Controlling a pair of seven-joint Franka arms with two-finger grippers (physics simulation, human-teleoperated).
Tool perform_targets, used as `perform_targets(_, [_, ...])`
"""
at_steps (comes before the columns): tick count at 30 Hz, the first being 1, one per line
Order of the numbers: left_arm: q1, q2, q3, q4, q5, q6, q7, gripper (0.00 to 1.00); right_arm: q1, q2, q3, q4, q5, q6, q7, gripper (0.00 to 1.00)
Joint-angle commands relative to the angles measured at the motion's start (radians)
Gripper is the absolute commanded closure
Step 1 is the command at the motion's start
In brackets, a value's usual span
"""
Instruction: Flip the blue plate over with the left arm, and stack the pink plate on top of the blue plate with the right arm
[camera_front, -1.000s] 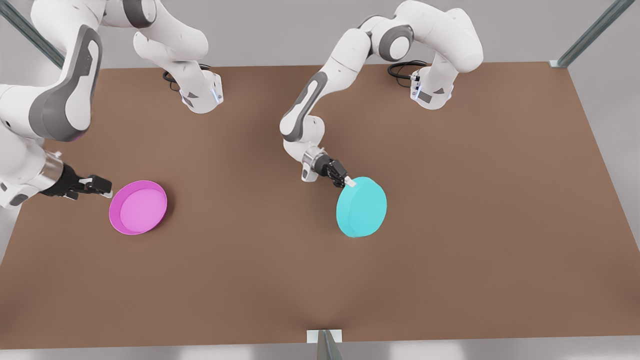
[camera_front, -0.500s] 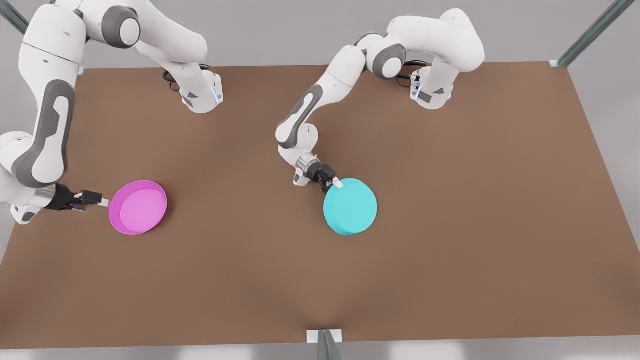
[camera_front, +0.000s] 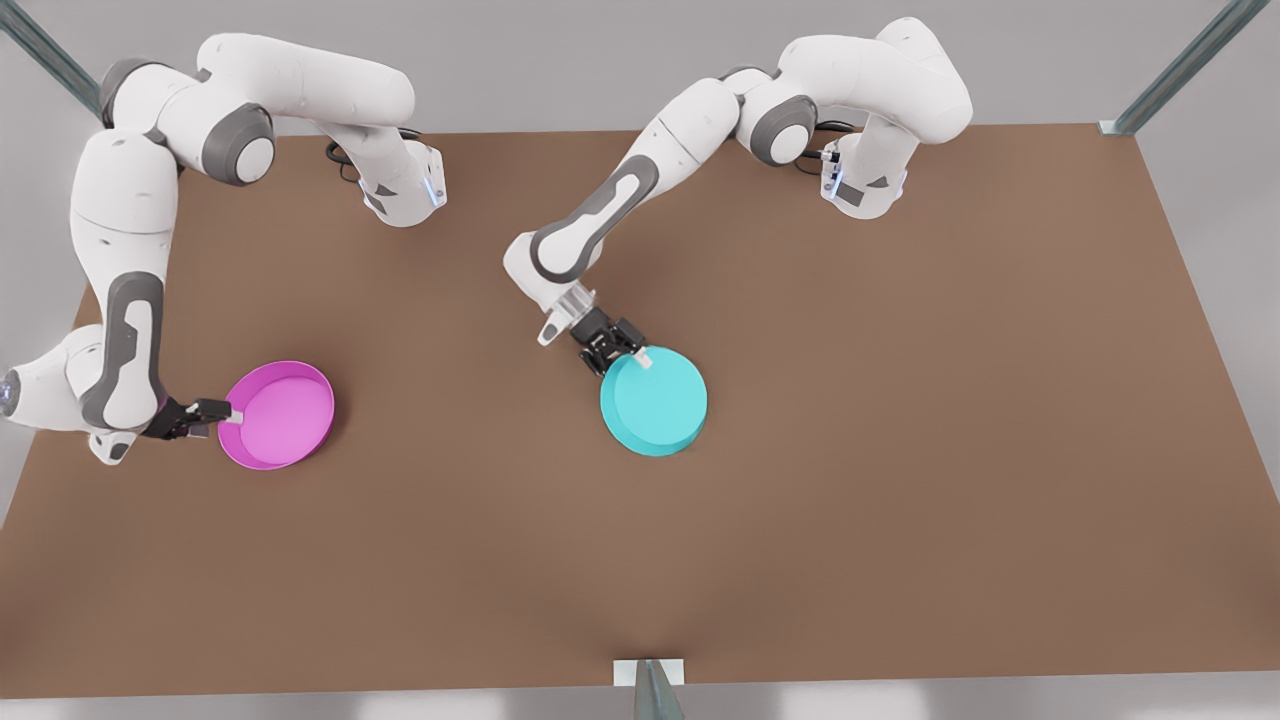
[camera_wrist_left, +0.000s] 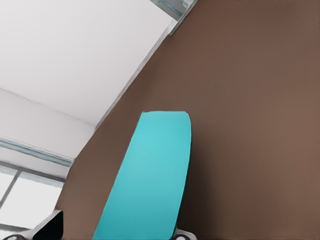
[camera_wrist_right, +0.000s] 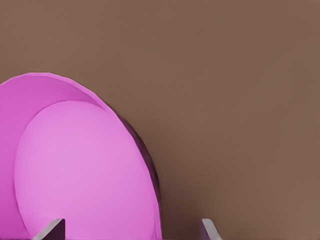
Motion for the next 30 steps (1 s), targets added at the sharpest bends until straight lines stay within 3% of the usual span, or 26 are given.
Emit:
perform_targets(1, [0.000,-0.002,0.001,0.002,-0.073,0.008,-0.002,0.00,0.000,0.000,0.000,-0.001,0.000,0.003,-0.002,0.07])
perform_targets(2, [0.002,-0.016,0.003,0.001,-0.091,0.025,-0.022,0.00,0.000,0.013,0.000,-0.001,0.003,0.000,-0.013,0.07])
perform_targets(6, [0.022,-0.074,0.003,0.001,-0.201,0.083,-0.045,0.00,0.000,0.017,0.000,-0.001,0.001,0.008,-0.050,0.25])
perform_targets(14, [0.025,-0.075,-0.001,0.062,-0.329,0.118,-0.072,0.00,0.011,0.022,0.000,-0.002,0.000,0.023,-0.137,0.35])
perform_targets(18, [0.038,-0.078,0.003,0.101,-0.448,0.147,-0.106,0.00,0.014,0.020,0.001,-0.007,0.000,0.018,-0.137,0.45])
perform_targets(22, [0.301,-0.324,0.001,0.104,-0.899,0.020,0.202,0.00,0.018,0.019,0.000,-0.007,-0.002,0.018,-0.139,0.50])
perform_targets(27, [0.614,-0.508,0.013,0.010,-0.950,-0.188,0.685,0.00,0.018,0.022,0.001,-0.010,-0.002,0.023,-0.140,0.52])
perform_targets(30, [0.658,-0.543,0.098,0.008,-0.941,-0.264,0.844,0.00,0.018,0.022,0.001,-0.010,-0.002,0.024,-0.142,0.55])
